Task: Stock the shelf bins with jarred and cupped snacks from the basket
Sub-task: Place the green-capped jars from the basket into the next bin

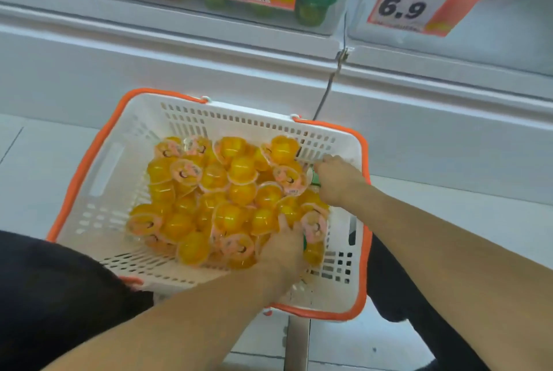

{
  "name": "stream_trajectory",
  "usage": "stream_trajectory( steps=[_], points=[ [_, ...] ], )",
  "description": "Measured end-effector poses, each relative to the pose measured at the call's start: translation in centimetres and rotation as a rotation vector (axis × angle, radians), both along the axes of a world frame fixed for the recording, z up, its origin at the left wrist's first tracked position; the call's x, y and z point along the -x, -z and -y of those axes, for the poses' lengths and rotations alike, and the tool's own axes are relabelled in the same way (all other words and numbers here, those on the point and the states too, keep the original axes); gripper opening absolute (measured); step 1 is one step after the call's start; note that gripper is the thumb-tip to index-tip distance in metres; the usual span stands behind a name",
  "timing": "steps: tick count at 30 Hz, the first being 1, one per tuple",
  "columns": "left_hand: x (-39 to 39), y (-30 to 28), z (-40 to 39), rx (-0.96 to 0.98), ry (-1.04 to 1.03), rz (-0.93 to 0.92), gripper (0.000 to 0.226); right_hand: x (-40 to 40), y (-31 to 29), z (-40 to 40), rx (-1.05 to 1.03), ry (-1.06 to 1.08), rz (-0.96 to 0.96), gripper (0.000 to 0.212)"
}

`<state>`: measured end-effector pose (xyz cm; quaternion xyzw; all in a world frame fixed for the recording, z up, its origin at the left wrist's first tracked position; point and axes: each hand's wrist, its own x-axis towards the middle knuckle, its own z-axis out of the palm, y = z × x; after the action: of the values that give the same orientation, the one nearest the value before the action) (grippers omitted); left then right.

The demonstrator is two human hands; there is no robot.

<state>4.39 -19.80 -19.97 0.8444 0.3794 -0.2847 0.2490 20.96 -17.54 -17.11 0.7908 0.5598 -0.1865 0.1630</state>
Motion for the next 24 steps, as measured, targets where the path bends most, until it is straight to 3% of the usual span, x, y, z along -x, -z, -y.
stream_trajectory(
  steps=[3, 10, 12, 15, 17, 21, 24],
  points=[
    [0.4, 1.2, 0.6, -0.028, -0.069, 0.062, 0.068, 0.2, 1.2, -0.8, 0.027, -0.025, 0.033, 0.055],
    [0.9, 1.4, -0.5, 0.109, -0.209, 0.253, 0.067, -0.1, 3.5, -1.6, 0.015, -0.074, 0.173, 0.049],
    [1.2, 0.9, -1.6, 0.290, -0.296, 0.256, 0.062, -0.3, 3.7, -1.6, 0.020, -0.043, 0.143, 0.052],
    [2.5, -0.9, -3.3, 0.912, -0.500, 0.203, 0.029, -0.7, 2.4, -2.0, 0.081, 0.065, -0.014, 0.052],
    [3.6, -2.4, -4.2, 1.232, -0.618, 0.185, 0.025, -1.0, 0.2, -2.9, 0.188, 0.078, -0.090, 0.050],
    [5.2, -4.5, -6.6, 1.487, -1.023, 0.346, 0.058, -1.0, -7.3, -4.6, 0.250, 0.182, -0.363, 0.052],
    [5.4, -8.5, -9.4, 1.491, -1.057, 0.505, 0.056, -0.3, -13.7, -5.2, 0.192, 0.288, -0.583, 0.049]
  ],
)
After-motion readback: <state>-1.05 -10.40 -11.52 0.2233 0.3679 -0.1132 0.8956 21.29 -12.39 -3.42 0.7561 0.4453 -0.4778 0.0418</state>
